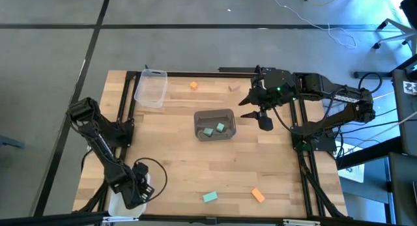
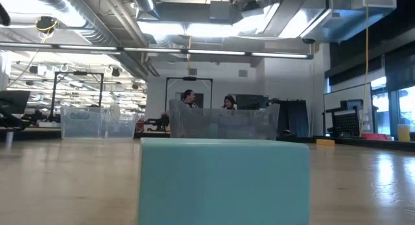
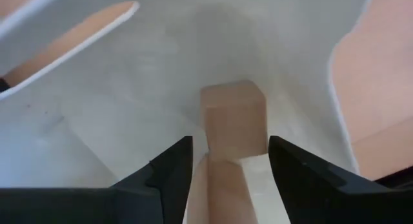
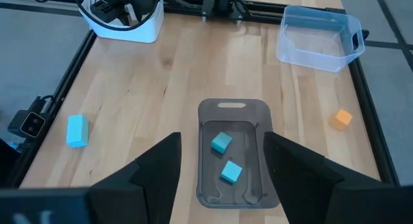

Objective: Sort & place blocks by color
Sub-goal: Put the brown block into the white bin

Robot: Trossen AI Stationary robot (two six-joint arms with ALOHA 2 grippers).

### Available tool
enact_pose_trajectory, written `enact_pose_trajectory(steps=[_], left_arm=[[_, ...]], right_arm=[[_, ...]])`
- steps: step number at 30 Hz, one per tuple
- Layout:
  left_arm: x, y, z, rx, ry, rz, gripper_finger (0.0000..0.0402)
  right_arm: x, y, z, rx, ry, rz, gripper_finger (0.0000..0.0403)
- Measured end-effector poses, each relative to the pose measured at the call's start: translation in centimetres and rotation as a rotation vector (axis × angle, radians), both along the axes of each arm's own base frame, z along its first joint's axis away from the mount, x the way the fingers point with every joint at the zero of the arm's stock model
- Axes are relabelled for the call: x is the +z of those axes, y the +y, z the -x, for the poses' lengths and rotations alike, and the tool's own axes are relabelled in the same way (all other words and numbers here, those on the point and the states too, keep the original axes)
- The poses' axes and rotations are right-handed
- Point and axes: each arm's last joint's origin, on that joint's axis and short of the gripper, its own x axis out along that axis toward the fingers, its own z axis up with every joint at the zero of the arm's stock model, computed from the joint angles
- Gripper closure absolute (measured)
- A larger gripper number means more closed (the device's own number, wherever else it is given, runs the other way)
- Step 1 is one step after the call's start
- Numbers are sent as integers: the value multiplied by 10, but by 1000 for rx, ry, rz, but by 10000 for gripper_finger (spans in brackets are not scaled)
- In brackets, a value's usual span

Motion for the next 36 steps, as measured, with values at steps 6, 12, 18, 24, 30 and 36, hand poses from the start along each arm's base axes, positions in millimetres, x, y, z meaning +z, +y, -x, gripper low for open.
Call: enact_pose_trajectory(steps=[6, 12, 18, 24, 30, 36], left_arm=[[35, -1, -3, 50, -85, 21, 206], [79, 11, 0, 107, -158, -14, 206], [116, 43, -2, 153, -171, -92, 206], [153, 83, -8, 131, -187, -196, 205], [184, 119, -19, 131, -271, -275, 205], [200, 149, -33, 85, -330, -362, 205]], right_arm=[[-2, -2, 1, -98, 25, 17, 182], [-6, -9, 5, -362, 78, 58, 182], [-11, -19, 3, -413, 114, 47, 182], [-24, -45, -7, -352, 203, 64, 182], [-47, -86, -16, -318, 337, 119, 182], [-77, -133, -26, -316, 463, 163, 182]])
